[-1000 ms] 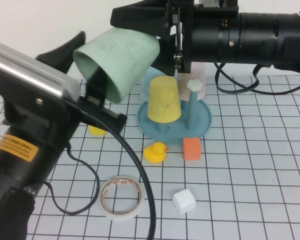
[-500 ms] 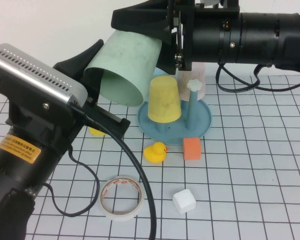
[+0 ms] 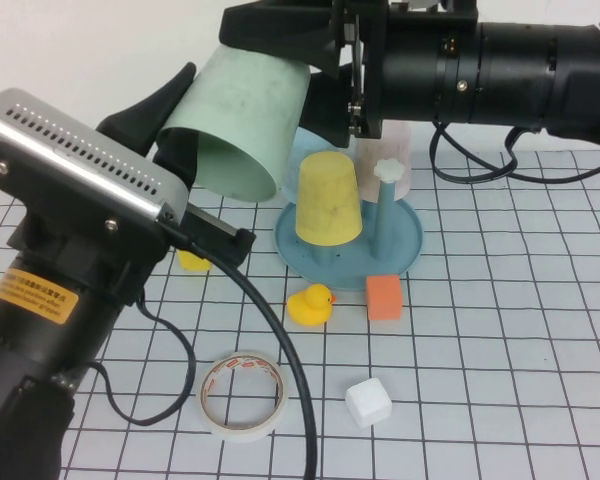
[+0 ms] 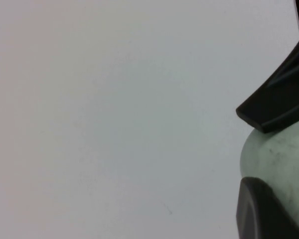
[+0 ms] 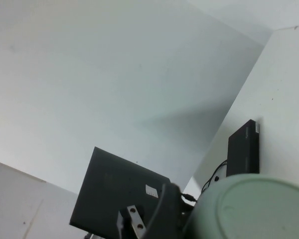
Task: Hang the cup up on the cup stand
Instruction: Adjust the cup with two arms
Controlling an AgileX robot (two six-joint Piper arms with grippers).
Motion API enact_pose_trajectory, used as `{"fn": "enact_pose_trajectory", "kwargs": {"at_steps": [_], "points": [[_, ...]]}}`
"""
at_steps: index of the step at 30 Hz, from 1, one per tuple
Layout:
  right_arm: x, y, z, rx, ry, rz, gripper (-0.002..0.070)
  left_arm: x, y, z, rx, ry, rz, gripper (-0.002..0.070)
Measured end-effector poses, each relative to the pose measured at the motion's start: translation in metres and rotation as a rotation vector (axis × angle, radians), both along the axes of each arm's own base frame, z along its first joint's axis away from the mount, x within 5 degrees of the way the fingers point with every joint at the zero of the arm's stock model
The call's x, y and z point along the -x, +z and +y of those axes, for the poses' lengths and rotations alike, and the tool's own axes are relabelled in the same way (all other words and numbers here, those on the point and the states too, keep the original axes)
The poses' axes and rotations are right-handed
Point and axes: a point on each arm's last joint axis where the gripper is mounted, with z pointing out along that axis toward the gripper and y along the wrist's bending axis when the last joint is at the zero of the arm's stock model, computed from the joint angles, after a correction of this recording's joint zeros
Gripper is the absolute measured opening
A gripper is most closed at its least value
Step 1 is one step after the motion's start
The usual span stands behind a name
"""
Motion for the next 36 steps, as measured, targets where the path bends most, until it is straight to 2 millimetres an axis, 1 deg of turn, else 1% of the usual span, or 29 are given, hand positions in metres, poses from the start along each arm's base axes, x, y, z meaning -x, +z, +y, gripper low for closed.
{"fn": "enact_pose_trajectory", "kwargs": {"at_steps": [14, 17, 22, 36], "points": [[0.001, 0.0, 0.001, -0.008, 0.002, 0.016, 0.0639, -0.001, 0.001, 0.003, 0.001, 0.042, -0.014, 0.0007], [0.002, 0.0, 0.005, -0.006, -0.002, 0.018, 0.0639, -0.002, 0.0, 0.004, 0.009, 0.048, -0.003, 0.0006], [0.007, 0.0, 0.012, -0.003, 0.012, 0.019, 0.064, -0.01, 0.001, 0.0, 0.028, 0.061, 0.006, 0.0006], [0.002, -0.002, 0.012, 0.014, -0.056, 0.02, 0.064, -0.014, -0.003, -0.002, 0.068, 0.057, 0.035, 0.0006]]}}
